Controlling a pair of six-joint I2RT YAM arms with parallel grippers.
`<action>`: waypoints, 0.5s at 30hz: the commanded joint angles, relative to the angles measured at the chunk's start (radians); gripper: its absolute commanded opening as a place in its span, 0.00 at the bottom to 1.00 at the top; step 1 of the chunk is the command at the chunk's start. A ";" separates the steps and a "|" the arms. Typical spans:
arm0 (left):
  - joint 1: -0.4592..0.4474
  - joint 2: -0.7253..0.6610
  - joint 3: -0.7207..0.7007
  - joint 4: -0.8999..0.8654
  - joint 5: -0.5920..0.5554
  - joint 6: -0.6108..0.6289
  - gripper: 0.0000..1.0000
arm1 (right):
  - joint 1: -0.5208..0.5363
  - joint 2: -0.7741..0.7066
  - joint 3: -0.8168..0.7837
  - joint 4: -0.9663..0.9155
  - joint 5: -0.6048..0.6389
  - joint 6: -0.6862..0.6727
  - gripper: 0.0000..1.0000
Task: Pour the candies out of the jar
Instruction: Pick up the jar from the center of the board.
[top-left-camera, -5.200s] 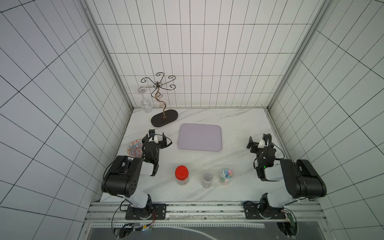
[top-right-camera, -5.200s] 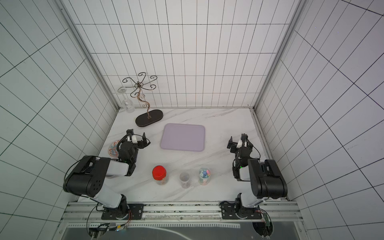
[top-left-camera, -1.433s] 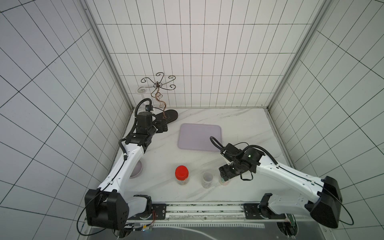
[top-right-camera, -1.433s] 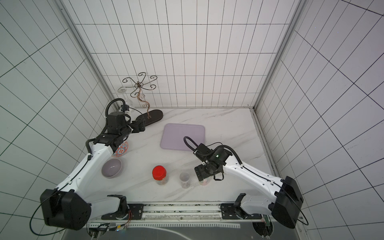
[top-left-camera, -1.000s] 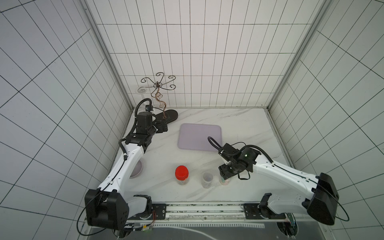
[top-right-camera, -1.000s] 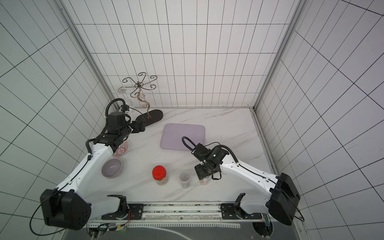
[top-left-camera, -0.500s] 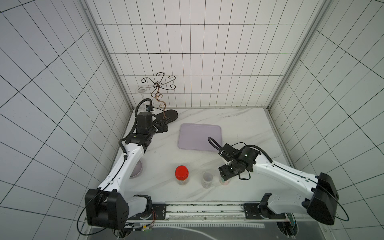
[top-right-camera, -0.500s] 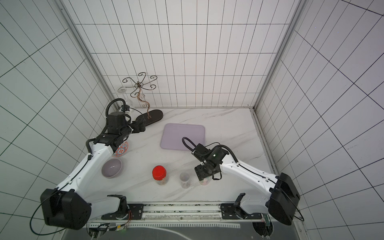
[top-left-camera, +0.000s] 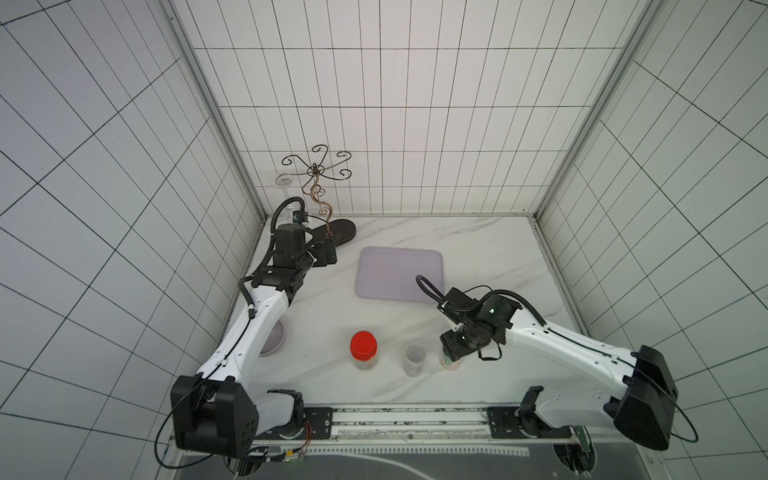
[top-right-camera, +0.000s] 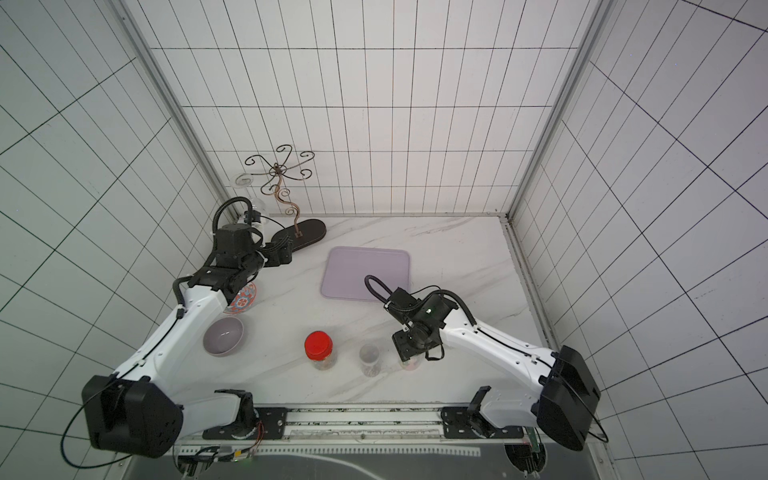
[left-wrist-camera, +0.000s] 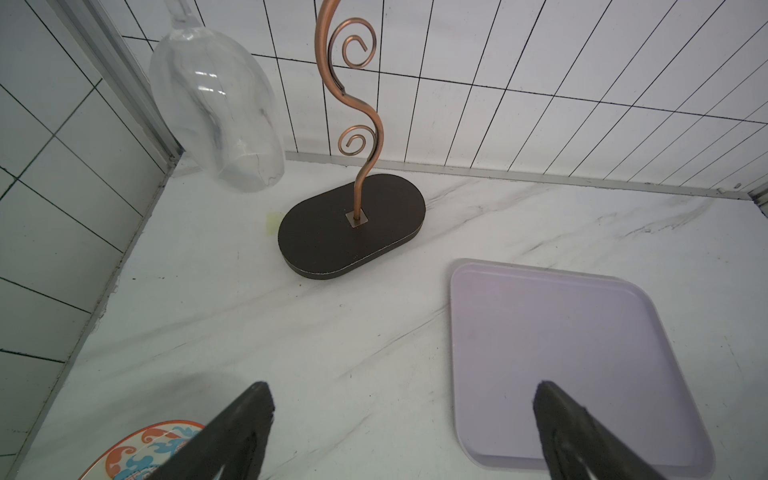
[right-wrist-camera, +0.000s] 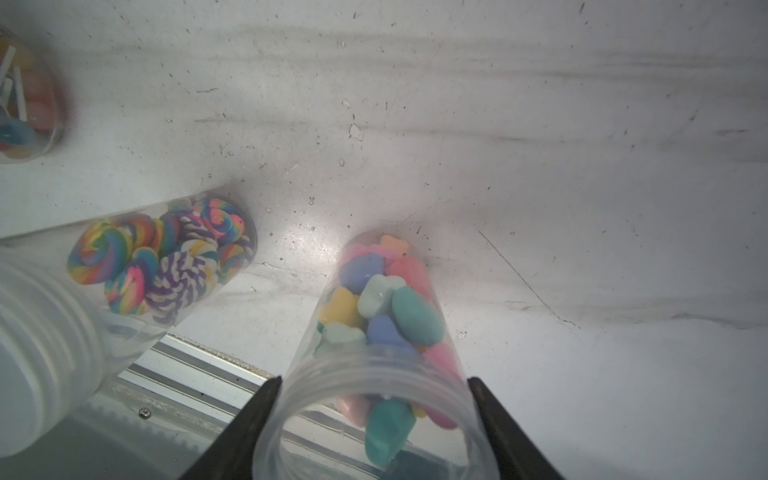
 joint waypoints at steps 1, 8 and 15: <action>0.003 0.013 0.011 0.007 0.041 0.001 0.97 | 0.003 -0.006 0.040 -0.035 0.004 -0.022 0.56; 0.001 0.006 -0.012 0.044 0.153 0.025 0.97 | -0.072 0.066 0.156 -0.003 -0.003 -0.099 0.46; -0.005 -0.001 -0.025 0.069 0.266 0.072 0.97 | -0.215 0.115 0.312 -0.008 -0.014 -0.212 0.43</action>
